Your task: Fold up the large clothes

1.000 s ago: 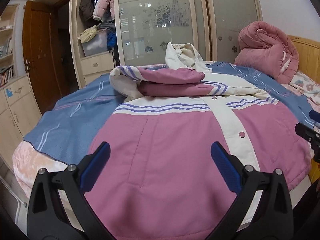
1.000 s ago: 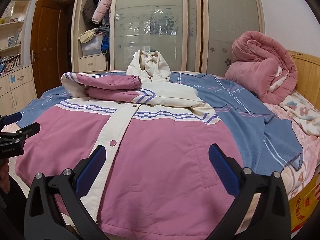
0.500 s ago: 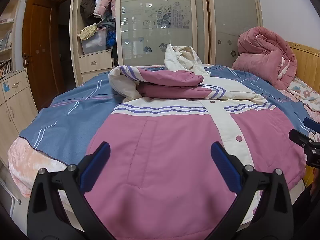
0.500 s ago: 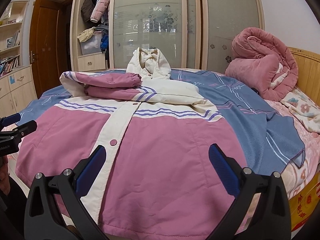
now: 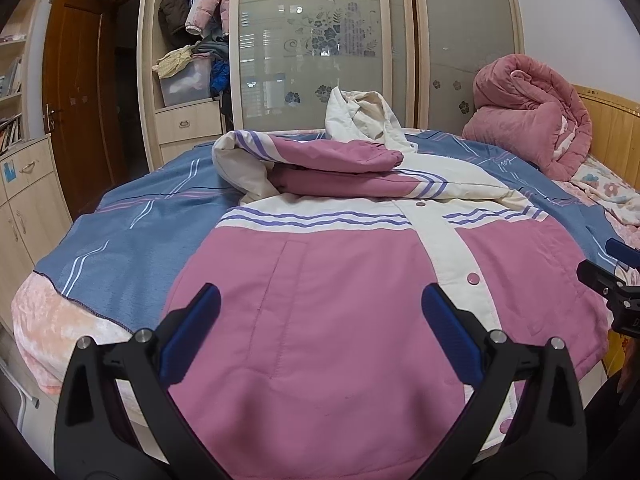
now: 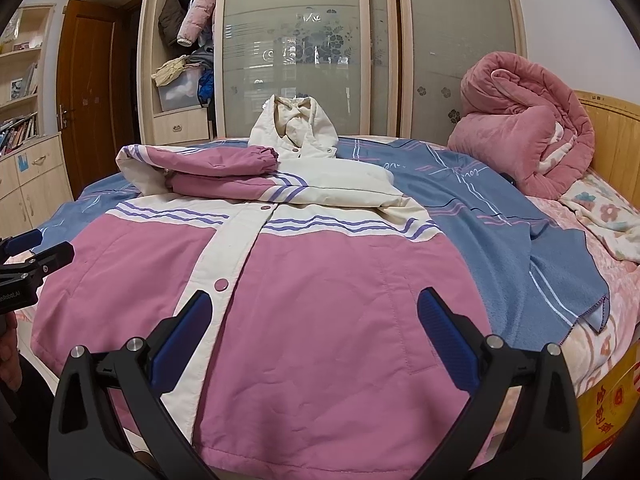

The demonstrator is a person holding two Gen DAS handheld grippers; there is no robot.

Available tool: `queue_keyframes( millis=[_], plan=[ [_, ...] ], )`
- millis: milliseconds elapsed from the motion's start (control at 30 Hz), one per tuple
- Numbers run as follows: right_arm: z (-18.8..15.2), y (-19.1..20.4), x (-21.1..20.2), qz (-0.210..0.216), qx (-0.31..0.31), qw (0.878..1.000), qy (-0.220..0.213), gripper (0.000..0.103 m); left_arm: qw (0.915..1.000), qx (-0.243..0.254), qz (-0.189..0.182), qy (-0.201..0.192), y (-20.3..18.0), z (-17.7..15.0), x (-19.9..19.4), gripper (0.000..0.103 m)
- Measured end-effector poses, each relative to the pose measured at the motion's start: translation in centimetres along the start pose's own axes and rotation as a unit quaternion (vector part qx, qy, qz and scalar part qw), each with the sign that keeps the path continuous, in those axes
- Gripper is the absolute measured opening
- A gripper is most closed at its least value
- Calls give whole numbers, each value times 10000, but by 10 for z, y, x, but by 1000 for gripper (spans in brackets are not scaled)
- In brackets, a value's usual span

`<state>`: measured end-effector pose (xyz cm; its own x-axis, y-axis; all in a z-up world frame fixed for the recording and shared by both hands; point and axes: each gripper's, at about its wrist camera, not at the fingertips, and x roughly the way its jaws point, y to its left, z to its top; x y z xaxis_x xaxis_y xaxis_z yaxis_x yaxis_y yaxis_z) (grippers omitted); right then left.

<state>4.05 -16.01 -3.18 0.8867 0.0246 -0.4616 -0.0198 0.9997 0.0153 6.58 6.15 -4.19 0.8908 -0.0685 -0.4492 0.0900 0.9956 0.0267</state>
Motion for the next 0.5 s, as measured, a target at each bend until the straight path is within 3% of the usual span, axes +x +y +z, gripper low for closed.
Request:
queue_keyframes(
  millis=[367, 500],
  plan=[
    [1, -2, 5, 183, 109, 9996, 184, 102, 9998, -74, -147, -82, 0, 1, -2, 101],
    [25, -4, 17, 739, 548, 9948, 438, 102, 9995, -116, -236, -167, 1, 3, -5, 101]
  ],
)
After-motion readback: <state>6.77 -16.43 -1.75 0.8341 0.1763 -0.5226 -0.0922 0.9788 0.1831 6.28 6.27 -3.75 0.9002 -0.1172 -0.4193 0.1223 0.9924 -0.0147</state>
